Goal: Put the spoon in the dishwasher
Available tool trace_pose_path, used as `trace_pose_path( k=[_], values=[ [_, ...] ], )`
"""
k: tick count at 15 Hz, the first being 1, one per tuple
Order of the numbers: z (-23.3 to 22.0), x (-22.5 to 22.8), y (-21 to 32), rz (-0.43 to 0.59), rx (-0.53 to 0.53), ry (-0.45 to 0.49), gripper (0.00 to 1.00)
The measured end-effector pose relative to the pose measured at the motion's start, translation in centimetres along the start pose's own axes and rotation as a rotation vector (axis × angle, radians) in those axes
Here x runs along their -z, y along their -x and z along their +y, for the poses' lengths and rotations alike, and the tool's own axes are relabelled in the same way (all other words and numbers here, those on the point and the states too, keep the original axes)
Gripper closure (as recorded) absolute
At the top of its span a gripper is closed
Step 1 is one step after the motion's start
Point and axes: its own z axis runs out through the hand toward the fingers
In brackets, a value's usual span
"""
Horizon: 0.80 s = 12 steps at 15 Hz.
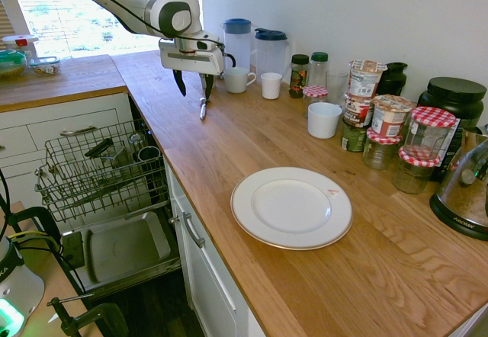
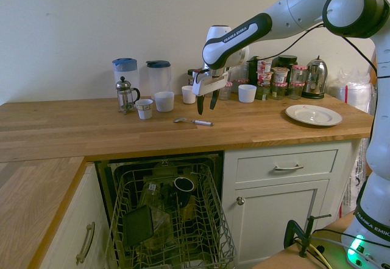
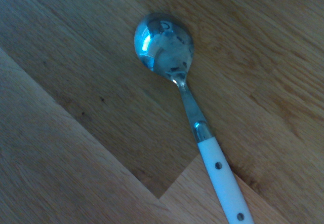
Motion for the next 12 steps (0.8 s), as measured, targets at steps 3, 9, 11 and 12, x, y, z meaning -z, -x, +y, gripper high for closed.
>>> trace_pose_path(
  k=[3, 9, 11, 12],
  values=[
    [-1.0, -0.5, 0.0, 0.023, 0.082, -0.027, 0.0],
    [-3.2, -4.2, -1.8, 0.064, 0.165, -0.079, 0.0],
    [-3.3, -5.7, -2.7, 0.061, 0.167, -0.082, 0.0],
    [-3.4, -6.3, -3.0, 0.06, 0.169, -0.087, 0.0]
  ],
)
